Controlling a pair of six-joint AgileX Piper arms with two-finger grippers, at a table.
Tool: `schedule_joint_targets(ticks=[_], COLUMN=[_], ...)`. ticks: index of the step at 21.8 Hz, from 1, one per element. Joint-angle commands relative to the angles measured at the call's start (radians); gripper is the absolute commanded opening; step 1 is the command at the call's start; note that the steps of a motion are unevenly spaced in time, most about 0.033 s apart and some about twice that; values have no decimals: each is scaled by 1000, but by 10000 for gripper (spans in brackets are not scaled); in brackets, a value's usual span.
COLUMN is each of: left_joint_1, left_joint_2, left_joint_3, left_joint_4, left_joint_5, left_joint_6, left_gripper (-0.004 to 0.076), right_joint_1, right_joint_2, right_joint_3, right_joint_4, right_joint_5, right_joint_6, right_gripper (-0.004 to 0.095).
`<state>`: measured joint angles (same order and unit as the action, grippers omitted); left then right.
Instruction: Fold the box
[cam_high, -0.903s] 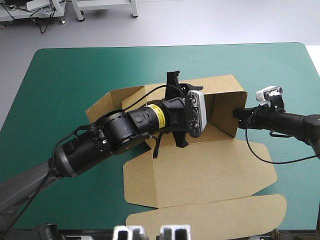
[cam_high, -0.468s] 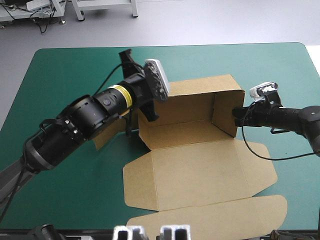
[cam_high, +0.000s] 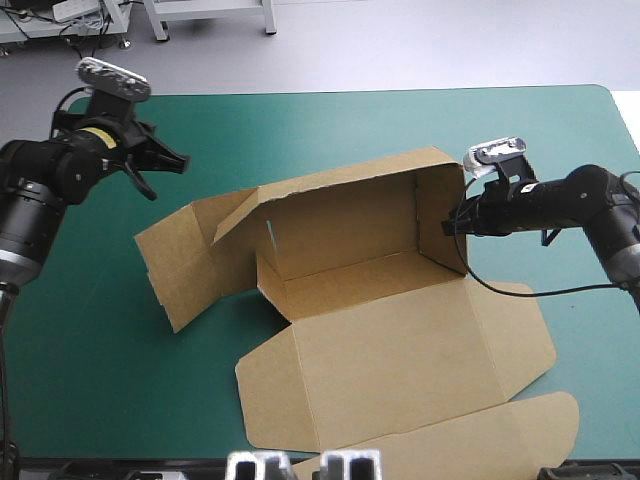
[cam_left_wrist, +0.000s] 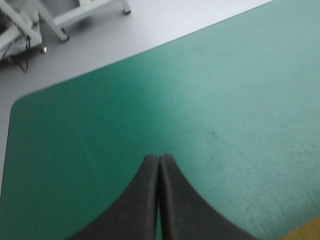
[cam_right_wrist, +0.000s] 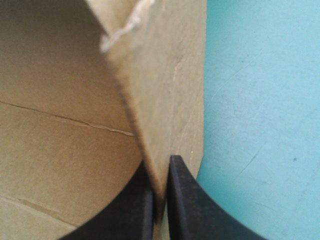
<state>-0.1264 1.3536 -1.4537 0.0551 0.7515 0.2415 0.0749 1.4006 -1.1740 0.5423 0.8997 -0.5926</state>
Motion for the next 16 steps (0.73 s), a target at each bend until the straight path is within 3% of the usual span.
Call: schedule_joint_targets(ticks=[1,6,8,14,16], left_joint_1=[135,302,336,337,337], left_joint_2=[-14,49,83,141,148], left_joint_3=[-36,-36,-36,-36,-36], left_joint_4=[-116,-324,-408,-452,-452], left_joint_5=[54,272,348,379,375], left_joint_6=[26,122,148,178,197], left_gripper=[-9,-9,-9,-9,-9], right_joint_1=[54,66,66,68,72], right_joint_2=[-9,134,213,354,370], right_joint_3=[-105,-258,-312,-371,-371], right_joint_4=[-100,-188,-194,-202,-202], right_joint_5=[52,192,184,71,31], right_joint_6=[175,268,285,269,262], right_gripper=[-11,-13,-13,-3,90])
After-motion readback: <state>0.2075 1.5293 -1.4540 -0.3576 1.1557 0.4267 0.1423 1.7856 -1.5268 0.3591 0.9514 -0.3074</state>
